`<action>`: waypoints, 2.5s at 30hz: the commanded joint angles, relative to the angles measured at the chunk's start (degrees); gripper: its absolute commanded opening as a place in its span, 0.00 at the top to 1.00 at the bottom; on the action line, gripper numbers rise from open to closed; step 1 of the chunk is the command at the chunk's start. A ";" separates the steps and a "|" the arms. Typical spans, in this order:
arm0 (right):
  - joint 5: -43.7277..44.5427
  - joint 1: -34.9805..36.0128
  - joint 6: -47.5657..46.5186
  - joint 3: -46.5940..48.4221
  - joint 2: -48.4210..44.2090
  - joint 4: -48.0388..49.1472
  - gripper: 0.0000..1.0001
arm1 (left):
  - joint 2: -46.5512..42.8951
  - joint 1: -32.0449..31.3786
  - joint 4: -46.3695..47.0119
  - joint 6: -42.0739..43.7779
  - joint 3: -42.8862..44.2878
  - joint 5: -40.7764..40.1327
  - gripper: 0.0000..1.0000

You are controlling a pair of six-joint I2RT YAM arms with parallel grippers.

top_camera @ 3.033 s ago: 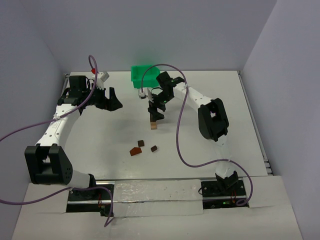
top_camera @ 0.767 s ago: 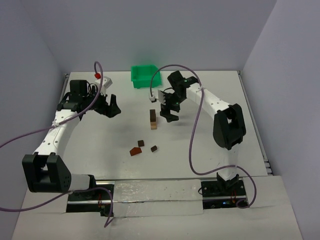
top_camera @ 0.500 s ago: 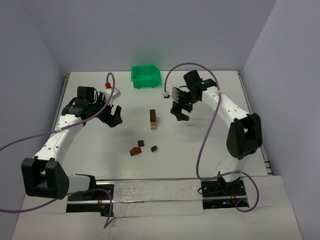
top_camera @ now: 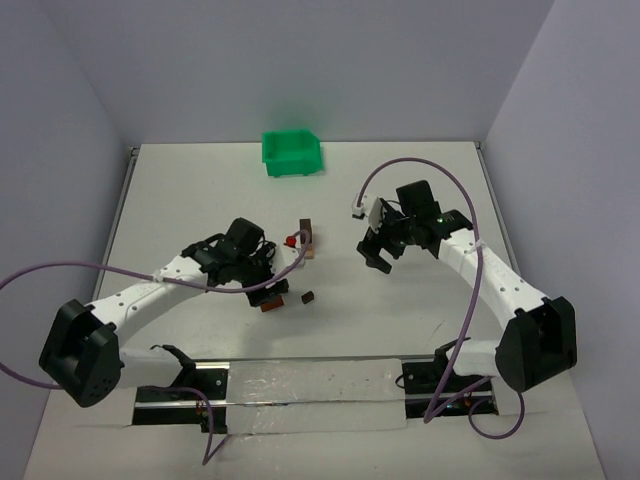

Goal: Build the wood block tower

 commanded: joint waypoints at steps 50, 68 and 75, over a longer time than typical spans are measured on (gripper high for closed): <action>2.11 -2.46 6.79 -4.97 -3.38 9.94 0.00 | 18.12 -2.39 7.60 7.11 6.68 -1.29 0.38; 2.61 -2.46 6.06 -5.30 -3.73 9.86 0.00 | 23.44 -2.42 8.95 0.74 7.33 -6.64 0.49; 2.63 -2.55 6.18 -5.40 -3.61 10.03 0.00 | 23.45 -2.39 10.28 -0.97 6.51 -9.56 0.57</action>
